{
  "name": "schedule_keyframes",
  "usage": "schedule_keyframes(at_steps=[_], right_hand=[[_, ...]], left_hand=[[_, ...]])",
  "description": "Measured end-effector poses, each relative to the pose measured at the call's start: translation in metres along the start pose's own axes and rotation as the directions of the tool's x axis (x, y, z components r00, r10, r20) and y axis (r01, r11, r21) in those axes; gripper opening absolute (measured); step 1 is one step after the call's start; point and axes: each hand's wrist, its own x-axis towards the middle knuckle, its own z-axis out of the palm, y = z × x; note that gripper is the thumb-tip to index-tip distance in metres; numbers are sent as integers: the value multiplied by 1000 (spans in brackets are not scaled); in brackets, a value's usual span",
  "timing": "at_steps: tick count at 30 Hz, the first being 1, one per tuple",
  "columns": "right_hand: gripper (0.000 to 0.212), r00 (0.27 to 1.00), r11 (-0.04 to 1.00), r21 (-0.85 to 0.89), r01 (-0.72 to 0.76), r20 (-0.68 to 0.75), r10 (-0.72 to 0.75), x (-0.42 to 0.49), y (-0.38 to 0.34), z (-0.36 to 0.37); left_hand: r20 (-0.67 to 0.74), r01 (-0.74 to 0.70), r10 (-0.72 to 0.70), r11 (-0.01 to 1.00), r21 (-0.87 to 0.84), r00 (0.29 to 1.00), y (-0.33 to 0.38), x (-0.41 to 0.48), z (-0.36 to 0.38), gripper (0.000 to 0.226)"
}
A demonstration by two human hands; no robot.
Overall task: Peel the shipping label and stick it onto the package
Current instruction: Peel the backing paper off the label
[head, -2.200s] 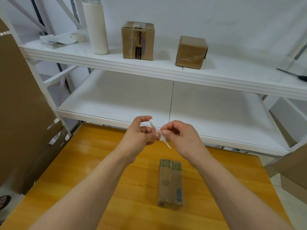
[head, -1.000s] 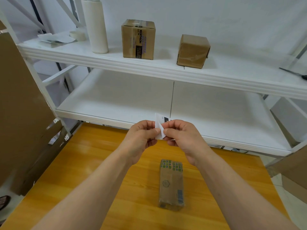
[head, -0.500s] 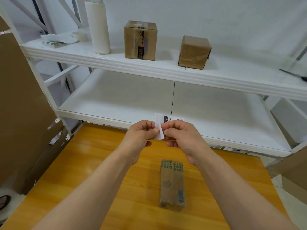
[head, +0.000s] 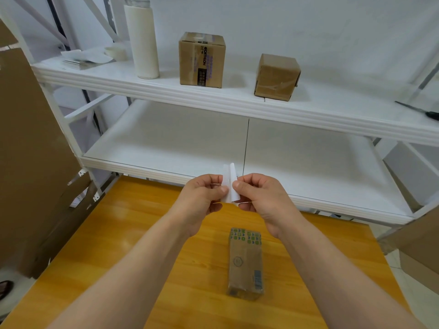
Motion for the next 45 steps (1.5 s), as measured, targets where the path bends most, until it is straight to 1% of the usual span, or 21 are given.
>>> schedule_keyframes(at_steps=[5, 13, 17, 21, 30, 37, 41, 45], right_hand=[[9, 999, 995, 92, -50, 23, 48, 0, 1, 0], [12, 998, 993, 106, -60, 34, 57, 0, 2, 0], [10, 998, 994, 97, -57, 42, 54, 1, 4, 1], [7, 997, 992, 108, -70, 38, 66, 1, 4, 1], [4, 995, 983, 158, -95, 33, 91, 4, 4, 3], [4, 995, 988, 114, -102, 24, 100, 9, 6, 2], [5, 994, 985, 137, -109, 39, 104, 11, 6, 2], [5, 992, 975, 186, -123, 41, 118, 12, 7, 3]], left_hand=[[72, 71, -63, 991, -116, 995, 1, -2, -2, 26], [99, 100, -87, 985, -142, 991, 2, -4, -1, 28], [110, 97, -82, 986, -136, 991, 2, -5, -1, 19], [83, 85, -77, 991, -101, 994, -1, -3, -2, 15], [38, 98, -95, 991, -93, 995, -3, 0, -3, 18], [-13, 75, -75, 997, 14, 997, -3, 4, -6, 14], [-23, 99, -99, 995, 0, 995, -3, 5, -6, 17], [-27, 119, -120, 992, -30, 992, -2, 6, -5, 11]])
